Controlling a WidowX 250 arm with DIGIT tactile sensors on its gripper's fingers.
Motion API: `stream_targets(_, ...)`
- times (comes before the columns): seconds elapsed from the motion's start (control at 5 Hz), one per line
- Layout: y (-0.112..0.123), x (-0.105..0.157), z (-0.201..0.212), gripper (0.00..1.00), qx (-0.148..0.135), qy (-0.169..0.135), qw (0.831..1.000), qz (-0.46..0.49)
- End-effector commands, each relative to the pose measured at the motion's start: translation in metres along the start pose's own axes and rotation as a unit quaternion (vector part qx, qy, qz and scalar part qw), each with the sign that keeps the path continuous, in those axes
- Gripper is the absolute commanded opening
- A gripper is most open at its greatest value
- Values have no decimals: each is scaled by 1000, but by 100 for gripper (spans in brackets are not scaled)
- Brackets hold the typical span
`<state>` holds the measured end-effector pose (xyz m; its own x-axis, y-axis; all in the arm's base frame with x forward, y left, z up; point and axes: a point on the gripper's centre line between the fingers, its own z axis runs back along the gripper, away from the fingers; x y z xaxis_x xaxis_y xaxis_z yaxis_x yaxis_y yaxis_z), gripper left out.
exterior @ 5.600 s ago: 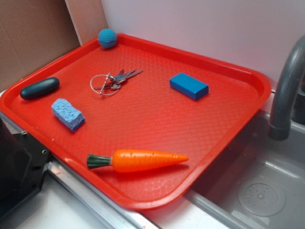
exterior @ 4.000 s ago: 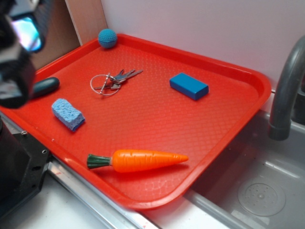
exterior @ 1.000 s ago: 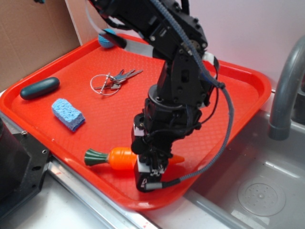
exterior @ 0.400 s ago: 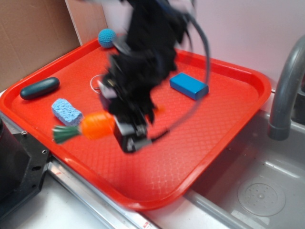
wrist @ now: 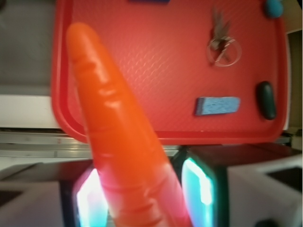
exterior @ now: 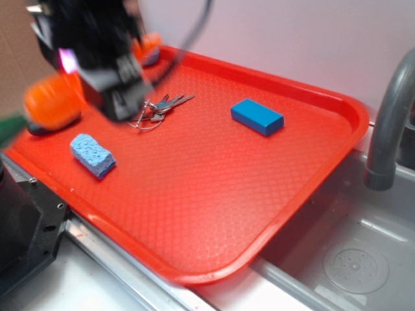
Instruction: Grab the carrot.
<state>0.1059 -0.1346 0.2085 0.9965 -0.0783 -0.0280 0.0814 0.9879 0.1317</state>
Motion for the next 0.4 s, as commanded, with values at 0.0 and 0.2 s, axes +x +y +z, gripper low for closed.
stream_targets(0.0, 13, -6, 80, 0, 12, -18, 1000, -11)
stream_targets(0.2, 13, 1, 77, 0, 4, -9, 1000, -1)
